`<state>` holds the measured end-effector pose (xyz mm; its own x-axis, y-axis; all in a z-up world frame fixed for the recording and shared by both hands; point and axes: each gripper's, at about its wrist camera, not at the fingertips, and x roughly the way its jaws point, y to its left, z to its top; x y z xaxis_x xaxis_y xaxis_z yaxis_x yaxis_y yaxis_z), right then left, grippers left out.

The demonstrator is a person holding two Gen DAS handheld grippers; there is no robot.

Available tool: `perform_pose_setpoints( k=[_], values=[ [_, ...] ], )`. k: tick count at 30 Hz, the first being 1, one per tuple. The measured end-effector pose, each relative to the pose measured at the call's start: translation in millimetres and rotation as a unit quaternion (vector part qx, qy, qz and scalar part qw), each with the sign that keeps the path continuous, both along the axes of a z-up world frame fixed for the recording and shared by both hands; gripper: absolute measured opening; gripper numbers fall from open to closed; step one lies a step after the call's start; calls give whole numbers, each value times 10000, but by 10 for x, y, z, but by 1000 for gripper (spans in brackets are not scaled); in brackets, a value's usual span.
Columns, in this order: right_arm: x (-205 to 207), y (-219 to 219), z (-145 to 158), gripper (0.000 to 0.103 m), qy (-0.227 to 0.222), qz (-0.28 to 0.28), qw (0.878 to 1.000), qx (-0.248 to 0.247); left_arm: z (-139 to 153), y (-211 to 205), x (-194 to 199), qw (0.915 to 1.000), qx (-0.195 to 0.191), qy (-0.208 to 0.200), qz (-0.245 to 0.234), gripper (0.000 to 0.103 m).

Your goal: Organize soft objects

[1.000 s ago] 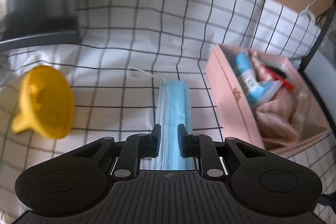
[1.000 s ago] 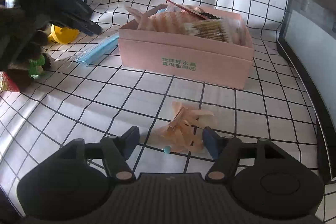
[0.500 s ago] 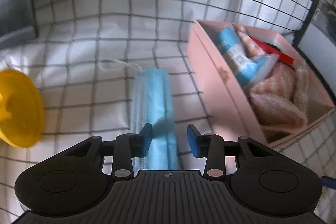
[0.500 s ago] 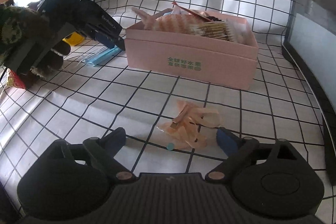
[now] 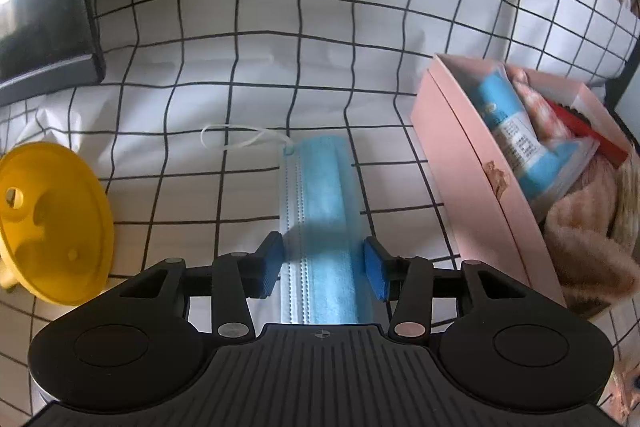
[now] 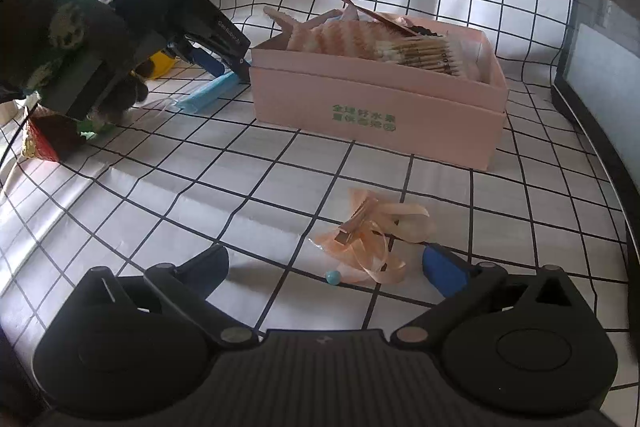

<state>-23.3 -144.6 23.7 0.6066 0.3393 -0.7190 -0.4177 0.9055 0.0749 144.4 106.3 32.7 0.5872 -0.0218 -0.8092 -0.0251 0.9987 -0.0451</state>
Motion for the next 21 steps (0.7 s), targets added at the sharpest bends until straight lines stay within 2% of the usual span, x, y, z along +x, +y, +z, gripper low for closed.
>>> perform_pose_setpoints(
  k=[2, 4, 7, 9, 13, 17, 21],
  values=[
    [-3, -21, 3, 103, 15, 5, 10000, 51, 0, -58, 0, 9998, 181, 13, -119, 49],
    [-18, -8, 4, 103, 22, 7, 10000, 13, 14, -23, 11, 9999, 87, 54, -48, 47],
    [-35, 15, 2, 103, 23, 9, 10000, -83, 14, 23, -20, 9999, 135, -13, -28, 20],
    [-41, 10, 2, 103, 20, 24, 10000, -84, 13, 97, -107, 10000, -51, -65, -51, 16],
    [-55, 7, 5, 103, 4, 1, 9999, -101, 35, 149, -425, 9993, -374, -9, -67, 13],
    [-45, 14, 14, 103, 28, 0, 9999, -106, 68, 76, -934, 9963, -796, 96, -311, 12],
    [-46, 3, 13, 103, 24, 64, 9999, -120, 134, -58, -1383, 9934, -1027, 145, -494, 12]
  ],
)
